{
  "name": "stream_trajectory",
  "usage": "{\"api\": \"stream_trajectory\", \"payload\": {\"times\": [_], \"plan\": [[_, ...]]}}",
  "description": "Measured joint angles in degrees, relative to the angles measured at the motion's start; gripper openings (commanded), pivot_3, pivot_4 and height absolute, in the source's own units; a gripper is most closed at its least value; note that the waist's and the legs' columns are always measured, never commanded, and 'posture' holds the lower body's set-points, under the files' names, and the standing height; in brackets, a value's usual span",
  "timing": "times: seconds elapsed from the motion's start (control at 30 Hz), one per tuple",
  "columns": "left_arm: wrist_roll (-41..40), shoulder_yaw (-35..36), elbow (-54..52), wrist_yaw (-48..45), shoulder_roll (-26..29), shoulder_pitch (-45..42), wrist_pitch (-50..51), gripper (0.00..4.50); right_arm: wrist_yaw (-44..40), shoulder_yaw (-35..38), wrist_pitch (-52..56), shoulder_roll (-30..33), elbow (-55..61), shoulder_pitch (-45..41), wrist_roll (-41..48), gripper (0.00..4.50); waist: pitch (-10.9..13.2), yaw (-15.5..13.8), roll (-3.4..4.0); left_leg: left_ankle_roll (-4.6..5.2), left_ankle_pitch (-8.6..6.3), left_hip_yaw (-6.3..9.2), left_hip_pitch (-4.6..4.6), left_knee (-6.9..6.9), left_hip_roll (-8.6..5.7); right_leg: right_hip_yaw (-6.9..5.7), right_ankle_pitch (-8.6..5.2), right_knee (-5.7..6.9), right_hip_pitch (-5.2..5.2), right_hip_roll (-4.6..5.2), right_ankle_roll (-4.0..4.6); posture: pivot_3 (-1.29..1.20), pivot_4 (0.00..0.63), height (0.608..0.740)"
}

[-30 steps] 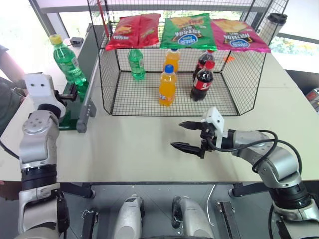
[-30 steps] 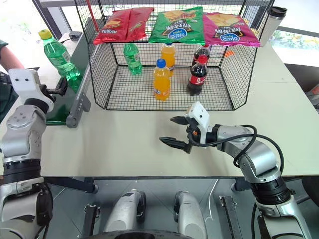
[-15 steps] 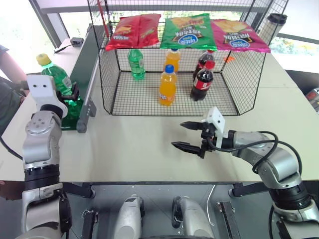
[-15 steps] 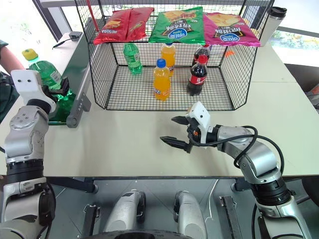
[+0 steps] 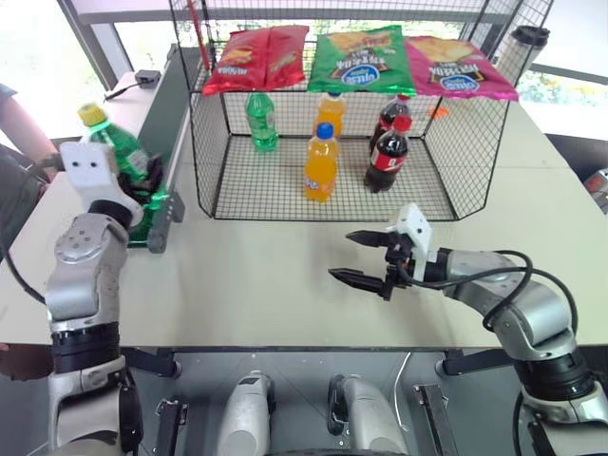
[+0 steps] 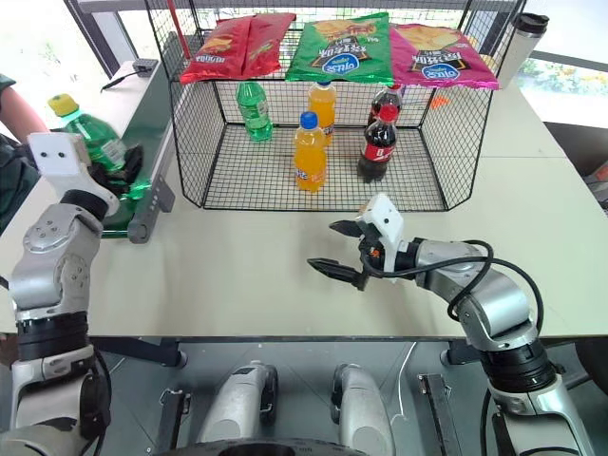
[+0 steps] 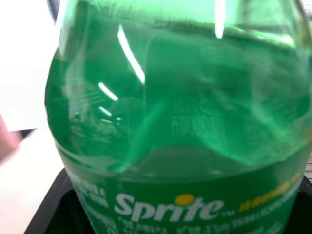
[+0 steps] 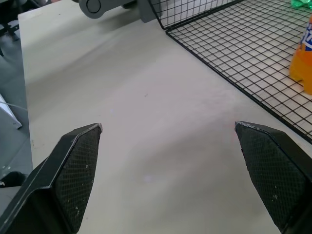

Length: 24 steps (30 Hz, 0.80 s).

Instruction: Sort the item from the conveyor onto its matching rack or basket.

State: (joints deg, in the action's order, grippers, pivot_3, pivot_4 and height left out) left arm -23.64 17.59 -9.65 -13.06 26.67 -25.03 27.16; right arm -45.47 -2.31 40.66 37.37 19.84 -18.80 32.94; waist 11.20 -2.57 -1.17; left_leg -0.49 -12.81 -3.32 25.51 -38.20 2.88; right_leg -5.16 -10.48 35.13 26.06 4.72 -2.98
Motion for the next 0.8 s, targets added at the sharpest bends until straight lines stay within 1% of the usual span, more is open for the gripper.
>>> {"api": "stream_trajectory", "payload": {"times": [0.1, 0.17, 0.23, 0.33, 0.43, 0.5, 0.57, 0.63, 0.73, 0.8], "plan": [[-7.07, -4.26, -9.13, -3.36, -1.62, -1.05, 5.95, 2.92, -0.06, 4.0, 1.44, 1.29, -0.27, -0.12, 1.77, 4.5, 0.0, 0.19, 0.0, 0.0, 0.0, 0.0, -0.13, -0.03, -0.05, 0.03, -0.08, -0.1, -0.21, 0.04, 0.13, 0.0, 0.15, 0.74], [-9.9, -6.57, -10.37, -3.61, -4.19, -3.15, 8.98, 2.92, -0.19, 6.41, 2.9, 2.39, -0.09, 0.02, 3.2, 4.5, 0.0, 0.28, 0.0, 0.01, 0.0, 0.02, -0.21, -0.03, -0.04, 0.03, -0.15, -0.08, -0.27, -0.01, -0.02, 0.0, 0.15, 0.74], [-9.1, -10.25, -7.6, -3.69, -6.63, -6.02, 9.61, 2.92, -0.09, 8.8, 4.7, 3.57, 0.95, 0.48, 4.96, 4.5, -0.01, 0.26, 0.01, 0.01, 0.0, 0.11, -0.29, -0.03, -0.04, 0.03, -0.2, 0.03, -0.29, -0.09, -0.09, 0.0, 0.15, 0.74], [-3.66, -16.24, 3.49, -3.84, -10.48, -11.23, 7.23, 2.92, 0.94, 11.28, 6.62, 4.29, 4.27, 0.73, 7.1, 4.5, -0.01, 0.29, 0.02, 0.03, 0.01, 0.24, -0.4, -0.03, -0.03, 0.02, -0.19, 0.09, -0.35, -0.22, -0.07, 0.0, 0.15, 0.74], [2.66, -19.83, 17.78, -3.28, -14.21, -15.99, 1.17, 2.92, 2.88, 12.22, 7.86, 4.19, 7.37, 1.77, 8.56, 4.5, -0.01, 0.42, 0.02, 0.03, 0.01, 0.25, -0.38, -0.02, -0.02, 0.02, -0.19, 0.07, -0.34, -0.23, -0.07, 0.0, 0.15, 0.74], [6.99, -20.4, 28.79, -2.31, -16.1, -19.71, -5.34, 2.92, 4.63, 12.26, 8.39, 3.94, 8.95, 3.03, 8.93, 4.5, -0.01, 0.38, 0.02, 0.03, 0.01, 0.25, -0.3, -0.01, -0.02, 0.02, -0.16, 0.04, -0.28, -0.23, -0.11, 0.0, 0.15, 0.74], [9.98, -20.34, 37.58, -0.57, -17.43, -23.0, -11.49, 2.92, 5.81, 12.31, 8.64, 3.73, 9.86, 4.22, 8.98, 4.5, -0.01, 0.24, 0.01, 0.03, 0.01, 0.25, -0.14, -0.02, -0.03, 0.02, -0.08, -0.01, -0.17, -0.21, -0.25, 0.0, 0.15, 0.74], [13.38, -20.24, 47.95, 2.1, -18.77, -27.03, -19.68, 2.92, 7.04, 12.34, 8.84, 3.45, 10.79, 5.69, 9.01, 4.5, 0.0, 0.18, -0.01, 0.04, 0.01, 0.21, -0.1, -0.02, -0.06, 0.02, -0.05, -0.06, -0.16, -0.15, -0.22, 0.0, 0.15, 0.74], [16.99, -20.13, 58.64, 5.58, -19.64, -30.96, -27.93, 2.92, 8.46, 12.74, 8.93, 3.03, 12.01, 6.95, 9.39, 4.5, 0.0, 0.21, -0.01, 0.06, -0.01, 0.18, -0.08, -0.02, -0.09, 0.02, -0.04, -0.1, -0.17, -0.08, -0.23, 0.0, 0.15, 0.74], [19.1, -20.09, 63.87, 8.13, -19.92, -32.37, -31.51, 2.92, 9.23, 13.02, 8.93, 2.9, 12.62, 7.42, 9.67, 4.5, 0.0, 0.22, -0.01, 0.07, -0.02, 0.17, -0.08, -0.01, -0.09, 0.02, -0.03, -0.1, -0.16, -0.08, -0.23, 0.0, 0.15, 0.74]]}}
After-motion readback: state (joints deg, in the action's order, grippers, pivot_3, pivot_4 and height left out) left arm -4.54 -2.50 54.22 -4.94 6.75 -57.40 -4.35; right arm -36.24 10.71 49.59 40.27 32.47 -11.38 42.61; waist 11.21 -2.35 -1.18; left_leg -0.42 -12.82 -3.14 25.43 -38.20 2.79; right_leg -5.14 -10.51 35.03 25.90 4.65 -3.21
